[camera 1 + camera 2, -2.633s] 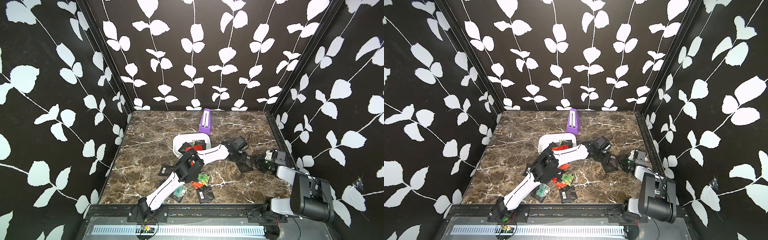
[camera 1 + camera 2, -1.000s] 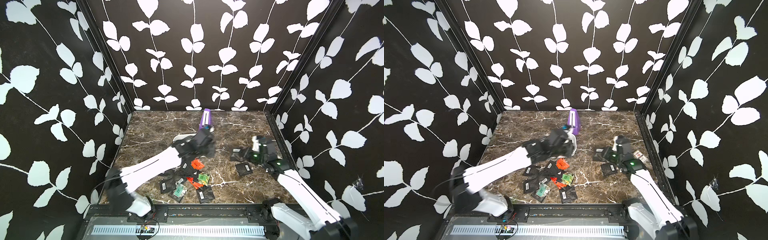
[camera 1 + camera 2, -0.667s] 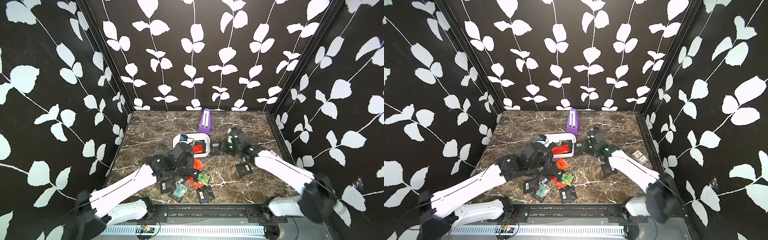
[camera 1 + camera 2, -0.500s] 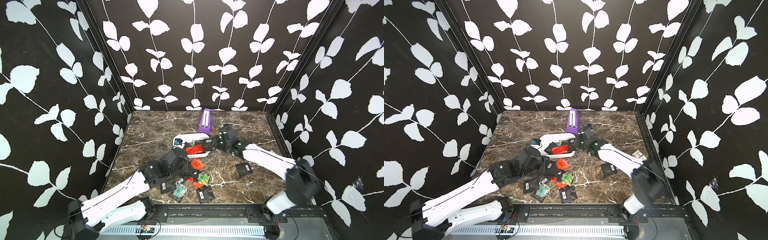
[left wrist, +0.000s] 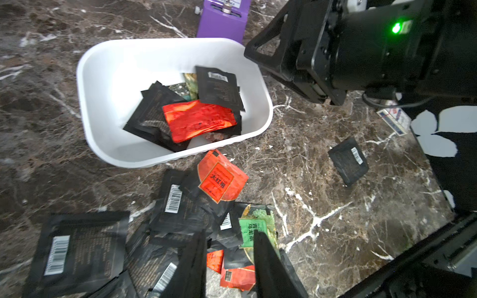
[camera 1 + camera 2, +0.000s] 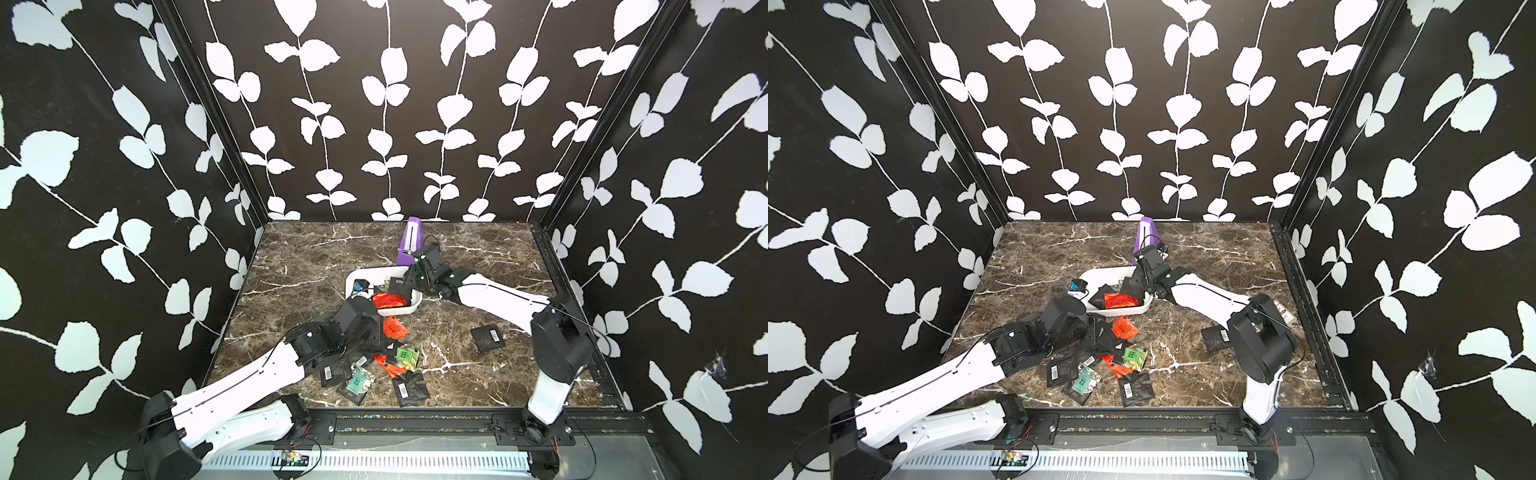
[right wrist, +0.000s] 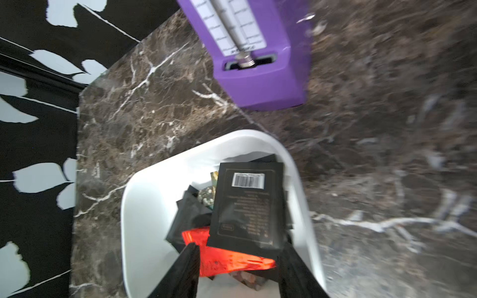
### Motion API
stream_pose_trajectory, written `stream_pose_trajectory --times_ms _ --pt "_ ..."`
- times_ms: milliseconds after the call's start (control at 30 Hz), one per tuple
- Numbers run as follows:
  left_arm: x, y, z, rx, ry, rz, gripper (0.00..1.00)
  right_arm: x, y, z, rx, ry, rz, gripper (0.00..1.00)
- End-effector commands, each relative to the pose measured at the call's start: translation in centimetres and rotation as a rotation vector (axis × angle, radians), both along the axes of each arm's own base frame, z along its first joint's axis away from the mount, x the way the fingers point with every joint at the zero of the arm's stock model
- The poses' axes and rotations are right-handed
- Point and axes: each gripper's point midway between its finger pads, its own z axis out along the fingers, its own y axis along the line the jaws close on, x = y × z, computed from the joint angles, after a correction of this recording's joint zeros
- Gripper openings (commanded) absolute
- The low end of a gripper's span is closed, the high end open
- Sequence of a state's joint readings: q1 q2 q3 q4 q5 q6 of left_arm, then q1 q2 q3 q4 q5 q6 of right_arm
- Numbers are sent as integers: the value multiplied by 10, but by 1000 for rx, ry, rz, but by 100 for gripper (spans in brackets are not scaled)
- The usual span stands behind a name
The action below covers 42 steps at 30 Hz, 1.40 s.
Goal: Put the tea bags into the storage box
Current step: Place the tea bag in the storage box, then pick up the tea bag from the center of the board.
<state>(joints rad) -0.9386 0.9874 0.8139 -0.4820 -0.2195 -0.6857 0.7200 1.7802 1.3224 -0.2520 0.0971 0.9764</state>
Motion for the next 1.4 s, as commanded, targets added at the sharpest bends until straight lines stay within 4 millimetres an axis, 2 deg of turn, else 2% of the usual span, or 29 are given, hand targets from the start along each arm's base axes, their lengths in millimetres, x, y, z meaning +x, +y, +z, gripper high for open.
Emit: stream_pose_trajectory --times_ms 0,33,67,200,267,367,467,633,833,1067,1367 --pt "0 -18 2 -97 23 -32 32 -17 -36 28 -92 -54 -32 47" --pt "-2 -25 1 -127 43 -43 33 -24 -48 24 -127 -47 -44 44" --pt "-2 -33 -2 -159 62 -50 34 -33 -64 32 -135 -51 -62 41" --pt "-8 -65 -8 -209 89 -81 43 -68 -119 21 -173 -4 -123 25" --pt "-14 -84 -7 -205 87 -102 47 -85 -152 10 -197 34 -167 18" --pt "-19 -114 -7 -238 100 -125 49 -106 -191 -12 -204 109 -220 9" --pt "-25 -143 -10 -265 108 -141 50 -120 -214 -32 -200 178 -249 3" --pt "-31 -179 -28 -263 157 -138 50 -134 -233 -63 -213 277 -275 0" --pt "-37 -215 -53 -246 210 -157 50 -132 -245 -88 -157 326 -310 0" --pt "-35 -250 -72 -255 234 -182 50 -126 -258 -103 -144 365 -339 0" --pt "-30 -276 -93 -256 256 -190 49 -123 -267 -118 -143 397 -347 0"
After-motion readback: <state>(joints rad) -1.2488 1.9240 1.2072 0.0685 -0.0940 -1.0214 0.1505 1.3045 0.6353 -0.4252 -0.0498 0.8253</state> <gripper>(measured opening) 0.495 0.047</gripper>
